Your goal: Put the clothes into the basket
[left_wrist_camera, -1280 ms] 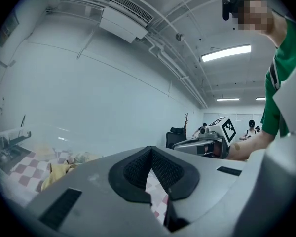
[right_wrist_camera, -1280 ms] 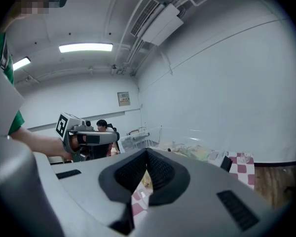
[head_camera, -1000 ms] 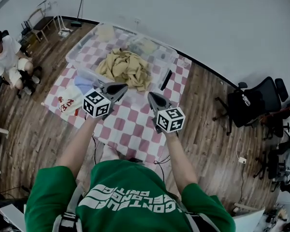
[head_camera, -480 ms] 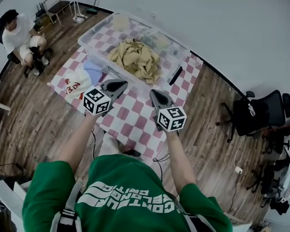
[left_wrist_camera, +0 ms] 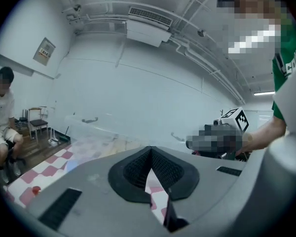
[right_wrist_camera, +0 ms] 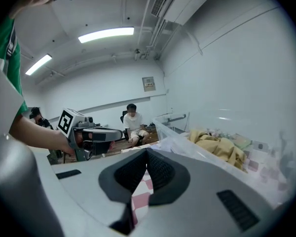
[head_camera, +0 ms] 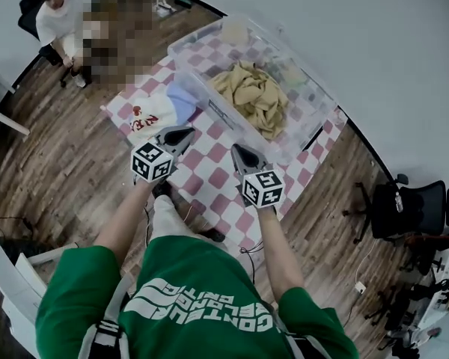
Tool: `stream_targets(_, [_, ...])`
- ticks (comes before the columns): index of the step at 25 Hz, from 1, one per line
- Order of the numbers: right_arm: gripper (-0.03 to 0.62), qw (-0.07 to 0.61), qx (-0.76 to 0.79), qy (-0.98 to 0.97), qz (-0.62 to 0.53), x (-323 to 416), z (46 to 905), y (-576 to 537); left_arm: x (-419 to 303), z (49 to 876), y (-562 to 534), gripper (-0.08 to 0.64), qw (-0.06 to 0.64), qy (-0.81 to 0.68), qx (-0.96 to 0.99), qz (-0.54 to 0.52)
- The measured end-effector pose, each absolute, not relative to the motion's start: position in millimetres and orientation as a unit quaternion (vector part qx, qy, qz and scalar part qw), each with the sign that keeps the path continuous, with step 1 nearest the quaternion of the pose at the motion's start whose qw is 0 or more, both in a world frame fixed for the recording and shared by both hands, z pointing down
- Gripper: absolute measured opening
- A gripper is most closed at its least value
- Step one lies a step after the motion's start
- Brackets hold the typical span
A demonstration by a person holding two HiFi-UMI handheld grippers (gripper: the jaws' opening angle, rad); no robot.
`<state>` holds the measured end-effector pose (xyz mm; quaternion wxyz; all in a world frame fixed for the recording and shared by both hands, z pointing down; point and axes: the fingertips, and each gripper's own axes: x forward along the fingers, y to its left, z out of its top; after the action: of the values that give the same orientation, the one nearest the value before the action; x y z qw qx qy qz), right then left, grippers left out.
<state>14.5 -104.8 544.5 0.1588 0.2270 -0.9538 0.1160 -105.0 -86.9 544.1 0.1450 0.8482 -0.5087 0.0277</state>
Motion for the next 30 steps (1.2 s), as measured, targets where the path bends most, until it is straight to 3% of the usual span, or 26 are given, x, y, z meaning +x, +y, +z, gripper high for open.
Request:
stream_targets(10, [0.009, 0.217, 0.192, -0.949, 0.125, -140.0, 608.3, -125.9, -262.5, 618.2, -72.3, 0.003, 0.199, -0.541, 0.816, 0.053])
stream_targets(21, [0.012, 0.282, 0.208, -0.926, 0.14, -221.7, 673.0, -160.1, -355.1, 686.9, -79.1, 0.006, 0.25, -0.546, 0.796, 0.071])
stream_targets(24, [0.045, 0.298, 0.21, -0.919, 0.149, -237.2, 688.0, -168.3, -371.3, 702.9, -83.9, 0.08, 0.266, -0.541, 0.794, 0.08])
stream_targets(26, [0.136, 0.313, 0.205, -0.914, 0.159, -247.1, 700.5, -171.0, -378.8, 714.1, -86.1, 0.133, 0.277, -0.536, 0.793, 0.087])
stream_targets(30, [0.229, 0.344, 0.192, -0.902, 0.175, -262.1, 728.9, -173.4, -384.9, 742.0, -88.8, 0.276, 0.308, -0.518, 0.791, 0.103])
